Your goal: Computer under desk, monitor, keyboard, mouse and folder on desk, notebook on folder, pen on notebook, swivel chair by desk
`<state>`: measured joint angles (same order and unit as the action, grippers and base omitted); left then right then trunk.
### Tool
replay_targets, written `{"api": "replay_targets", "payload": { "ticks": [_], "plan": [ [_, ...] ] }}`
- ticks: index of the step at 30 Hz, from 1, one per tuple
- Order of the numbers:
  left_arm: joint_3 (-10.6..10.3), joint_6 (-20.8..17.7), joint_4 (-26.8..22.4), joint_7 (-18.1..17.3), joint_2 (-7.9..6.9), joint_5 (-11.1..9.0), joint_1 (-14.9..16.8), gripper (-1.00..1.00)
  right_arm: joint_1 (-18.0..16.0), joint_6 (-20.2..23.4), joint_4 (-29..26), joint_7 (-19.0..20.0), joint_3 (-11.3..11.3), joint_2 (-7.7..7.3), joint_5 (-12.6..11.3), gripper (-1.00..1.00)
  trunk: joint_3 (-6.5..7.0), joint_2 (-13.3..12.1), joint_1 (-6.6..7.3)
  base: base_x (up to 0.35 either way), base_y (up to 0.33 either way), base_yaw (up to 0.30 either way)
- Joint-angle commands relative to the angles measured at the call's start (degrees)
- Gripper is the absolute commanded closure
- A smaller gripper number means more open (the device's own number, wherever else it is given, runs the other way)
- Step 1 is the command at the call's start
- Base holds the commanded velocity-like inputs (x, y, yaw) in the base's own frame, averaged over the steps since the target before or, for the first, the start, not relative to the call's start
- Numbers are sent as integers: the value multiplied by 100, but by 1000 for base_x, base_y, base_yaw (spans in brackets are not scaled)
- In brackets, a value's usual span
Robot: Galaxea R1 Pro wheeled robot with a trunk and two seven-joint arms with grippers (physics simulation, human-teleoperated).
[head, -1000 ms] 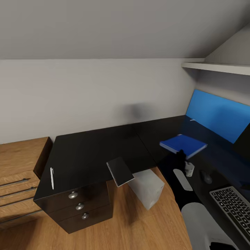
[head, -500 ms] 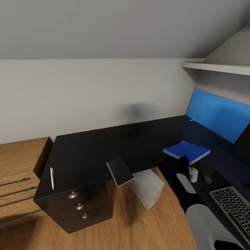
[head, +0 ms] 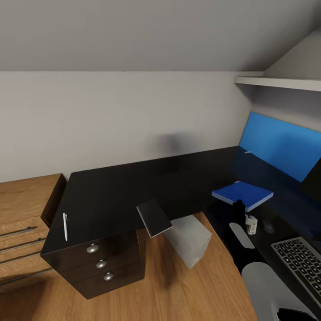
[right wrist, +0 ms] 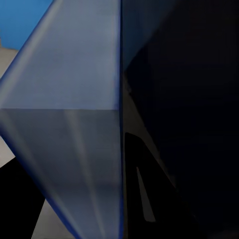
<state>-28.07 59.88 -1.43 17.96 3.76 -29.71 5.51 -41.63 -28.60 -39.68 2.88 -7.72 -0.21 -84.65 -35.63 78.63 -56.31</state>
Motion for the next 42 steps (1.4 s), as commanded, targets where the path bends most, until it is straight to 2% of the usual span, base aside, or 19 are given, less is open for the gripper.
{"api": "replay_targets", "payload": {
  "ticks": [1,3,27,31,42],
  "plan": [
    [-49,12,2,32,1,-26,3,-100,-3,-14,-1,29,0,4,-72,100,-23,44,-22,0,0,0],
    [-49,12,2,32,2,-26,3,-100,-3,12,-4,28,-8,11,-88,100,-59,124,-66,0,0,0],
    [-40,12,2,32,6,-18,3,-100,-4,30,-22,-20,1,23,-104,100,-59,124,-66,40,5,0],
    [-41,12,2,32,27,-19,3,-100,-4,30,-25,-27,-1,38,-113,100,-131,285,-154,0,0,0],
    [-41,12,2,32,28,-18,3,-100,-3,30,-24,-15,-1,26,-93,100,-131,285,-154,0,0,0]
  ]
}}
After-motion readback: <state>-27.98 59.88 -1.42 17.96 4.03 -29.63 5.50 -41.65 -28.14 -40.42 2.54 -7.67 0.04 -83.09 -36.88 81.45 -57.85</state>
